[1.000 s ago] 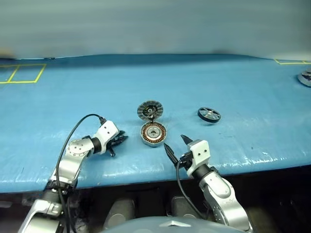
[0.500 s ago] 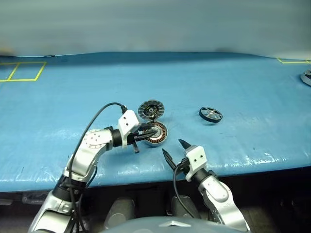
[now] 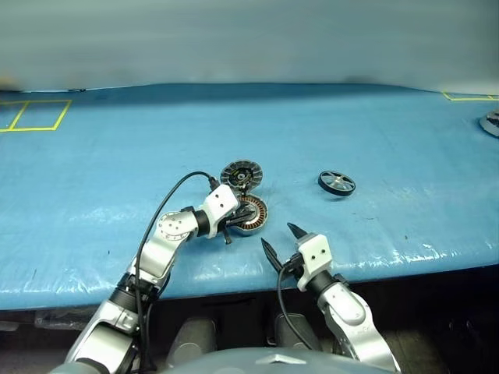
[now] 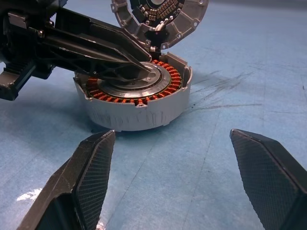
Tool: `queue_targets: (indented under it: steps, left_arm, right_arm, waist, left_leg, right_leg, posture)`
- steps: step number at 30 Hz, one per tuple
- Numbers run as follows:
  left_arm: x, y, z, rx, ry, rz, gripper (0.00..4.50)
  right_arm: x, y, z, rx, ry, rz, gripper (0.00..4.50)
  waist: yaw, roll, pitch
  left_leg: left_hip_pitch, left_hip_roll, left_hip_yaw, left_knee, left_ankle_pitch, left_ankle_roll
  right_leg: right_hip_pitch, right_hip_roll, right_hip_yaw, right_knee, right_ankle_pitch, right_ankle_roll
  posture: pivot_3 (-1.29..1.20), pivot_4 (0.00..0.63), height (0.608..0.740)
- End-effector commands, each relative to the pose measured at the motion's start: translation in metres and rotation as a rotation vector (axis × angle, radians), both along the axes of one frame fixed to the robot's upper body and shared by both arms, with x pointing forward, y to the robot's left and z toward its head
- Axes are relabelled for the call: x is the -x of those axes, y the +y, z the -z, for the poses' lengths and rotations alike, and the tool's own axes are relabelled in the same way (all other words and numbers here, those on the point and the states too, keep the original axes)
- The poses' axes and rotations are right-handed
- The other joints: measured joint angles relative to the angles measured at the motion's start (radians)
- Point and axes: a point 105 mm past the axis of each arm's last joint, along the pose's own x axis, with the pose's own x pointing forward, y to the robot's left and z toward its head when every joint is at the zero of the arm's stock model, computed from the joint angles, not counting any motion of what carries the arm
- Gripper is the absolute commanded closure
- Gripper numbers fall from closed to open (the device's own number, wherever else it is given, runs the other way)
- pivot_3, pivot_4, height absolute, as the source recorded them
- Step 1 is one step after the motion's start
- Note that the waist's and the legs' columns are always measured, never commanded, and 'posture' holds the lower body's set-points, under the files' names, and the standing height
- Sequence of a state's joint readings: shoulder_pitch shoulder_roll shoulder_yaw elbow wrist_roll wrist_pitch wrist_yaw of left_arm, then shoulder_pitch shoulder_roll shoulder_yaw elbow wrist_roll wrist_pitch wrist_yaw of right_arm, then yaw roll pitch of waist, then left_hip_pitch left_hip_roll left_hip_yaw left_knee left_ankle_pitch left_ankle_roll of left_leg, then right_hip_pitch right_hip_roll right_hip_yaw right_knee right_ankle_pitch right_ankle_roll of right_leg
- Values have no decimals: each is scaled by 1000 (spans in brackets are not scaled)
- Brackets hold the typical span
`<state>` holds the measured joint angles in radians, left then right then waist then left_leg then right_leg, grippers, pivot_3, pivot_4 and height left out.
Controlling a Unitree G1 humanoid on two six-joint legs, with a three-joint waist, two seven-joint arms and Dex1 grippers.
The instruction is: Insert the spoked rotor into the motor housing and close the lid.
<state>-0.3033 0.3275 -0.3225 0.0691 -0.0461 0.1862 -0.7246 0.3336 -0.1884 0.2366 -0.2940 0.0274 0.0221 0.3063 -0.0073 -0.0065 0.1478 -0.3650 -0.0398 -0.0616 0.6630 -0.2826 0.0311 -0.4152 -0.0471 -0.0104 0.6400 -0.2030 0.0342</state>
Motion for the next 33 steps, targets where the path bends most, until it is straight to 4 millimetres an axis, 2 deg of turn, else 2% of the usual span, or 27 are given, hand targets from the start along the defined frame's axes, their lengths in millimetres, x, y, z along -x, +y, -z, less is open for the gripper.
queue_targets:
  steps: [1,6,9,11,12,14,18,21,23,25,28,31,33]
  left_arm:
    - [0,-5,-8,20,-27,28,3833]
    - [0,-5,-7,24,-12,29,2161]
    - [2,-7,-14,69,-24,32,1097]
    - [7,-9,-26,125,-47,54,493]
    - [10,-9,-31,145,-53,61,493]
    - [14,-6,-39,168,-65,67,896]
    - [24,2,-46,192,-77,53,2212]
    - [30,11,-46,207,-71,12,3177]
    - [32,19,-44,230,-64,-44,3932]
    - [35,29,-38,227,-88,-105,4500]
    - [38,37,-32,234,-97,-182,4500]
    - [49,43,-22,238,-122,-217,4500]
    - [56,45,-15,232,-132,-226,4500]
  right_arm:
    - [-2,3,-11,-14,-44,-9,442]
    - [-2,4,-11,-14,-43,-8,442]
    - [-1,4,-11,-16,-43,-8,442]
    - [0,4,-14,-25,-45,-14,442]
    - [0,4,-15,-26,-47,-16,442]
    - [-1,3,-18,-38,-52,-13,442]
    - [-5,-2,-30,-100,-47,8,442]
    - [-11,-4,-40,-146,-28,16,1060]
    - [-17,-6,-45,-118,-12,24,1760]
    - [-25,-8,-48,-48,11,34,2416]
    - [-32,-10,-47,95,55,32,3401]
    - [-46,-3,-68,69,66,55,4398]
    - [-55,4,-73,103,119,59,4455]
  waist:
    - [0,0,0]
    - [0,0,0]
    - [0,0,0]
    - [-2,0,0]
    - [-2,0,0]
    - [-1,0,0]
    - [-2,0,0]
    - [-2,1,1]
    - [-2,1,1]
    - [-2,1,1]
    - [2,0,2]
    - [6,1,2]
    - [0,1,2]
  left_leg:
    - [0,0,0,0,0,0]
    - [0,0,0,0,0,0]
    - [0,0,0,0,0,0]
    - [0,0,0,0,0,0]
    - [0,0,0,0,0,0]
    - [0,0,0,0,0,0]
    - [0,0,0,0,0,0]
    - [0,0,0,0,0,0]
    - [0,0,0,0,0,0]
    - [0,0,0,0,0,0]
    - [0,0,0,0,0,0]
    - [-1,-1,-1,0,0,0]
    - [-1,0,0,0,0,0]
  right_leg:
    - [0,0,0,0,0,0]
    - [0,0,0,0,0,0]
    - [0,0,0,0,0,0]
    - [0,0,0,0,0,0]
    - [0,0,0,0,0,0]
    - [0,-1,0,0,0,0]
    - [0,-2,0,0,0,0]
    - [0,-2,0,0,0,0]
    - [0,-2,0,0,0,0]
    - [0,-3,-1,0,0,0]
    - [0,-3,-1,0,0,0]
    - [0,-3,-2,0,0,0]
    - [-2,-4,-2,0,0,-1]
  posture:
    - [0,150,740]
    - [0,150,740]
    - [0,150,740]
    - [0,150,740]
    - [0,150,740]
    - [0,150,740]
    - [0,150,740]
    - [0,150,740]
    - [0,150,740]
    - [0,150,740]
    - [0,150,740]
    - [0,150,740]
    - [0,150,740]
